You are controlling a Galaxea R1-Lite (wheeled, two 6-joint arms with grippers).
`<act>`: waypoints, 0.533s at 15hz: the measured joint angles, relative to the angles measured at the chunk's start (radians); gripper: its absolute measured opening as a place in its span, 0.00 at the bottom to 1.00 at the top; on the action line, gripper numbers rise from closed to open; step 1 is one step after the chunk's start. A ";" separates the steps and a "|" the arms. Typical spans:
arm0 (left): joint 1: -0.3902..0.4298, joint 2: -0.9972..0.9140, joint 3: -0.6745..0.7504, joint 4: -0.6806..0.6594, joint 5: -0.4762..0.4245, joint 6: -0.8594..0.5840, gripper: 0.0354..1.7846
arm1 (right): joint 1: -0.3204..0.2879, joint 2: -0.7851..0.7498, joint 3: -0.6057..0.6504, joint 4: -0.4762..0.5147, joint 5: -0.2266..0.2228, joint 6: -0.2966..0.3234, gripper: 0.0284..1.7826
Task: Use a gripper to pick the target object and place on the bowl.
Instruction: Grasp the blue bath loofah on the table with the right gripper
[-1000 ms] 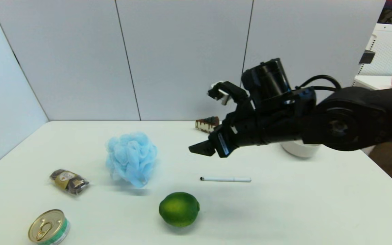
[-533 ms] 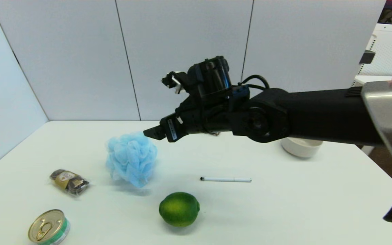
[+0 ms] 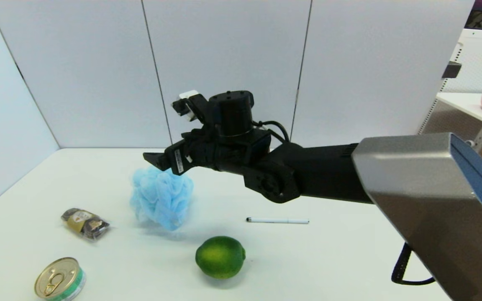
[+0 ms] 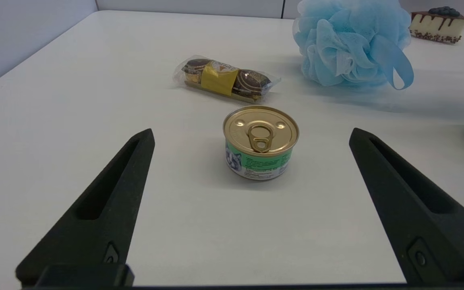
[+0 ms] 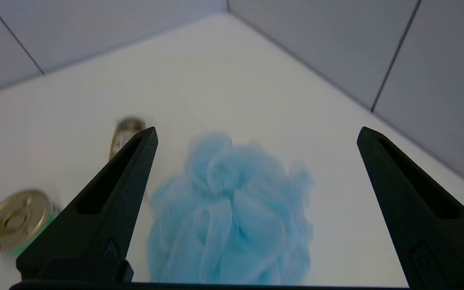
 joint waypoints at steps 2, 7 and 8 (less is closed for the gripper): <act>0.000 0.000 0.000 0.000 0.000 0.000 0.96 | 0.010 0.040 0.000 -0.123 0.001 0.011 0.96; 0.000 0.000 0.000 0.000 0.000 0.000 0.96 | 0.018 0.110 0.019 -0.209 0.010 0.006 0.96; 0.000 0.000 0.000 0.000 0.000 0.000 0.96 | 0.019 0.121 0.020 -0.205 0.010 0.005 0.96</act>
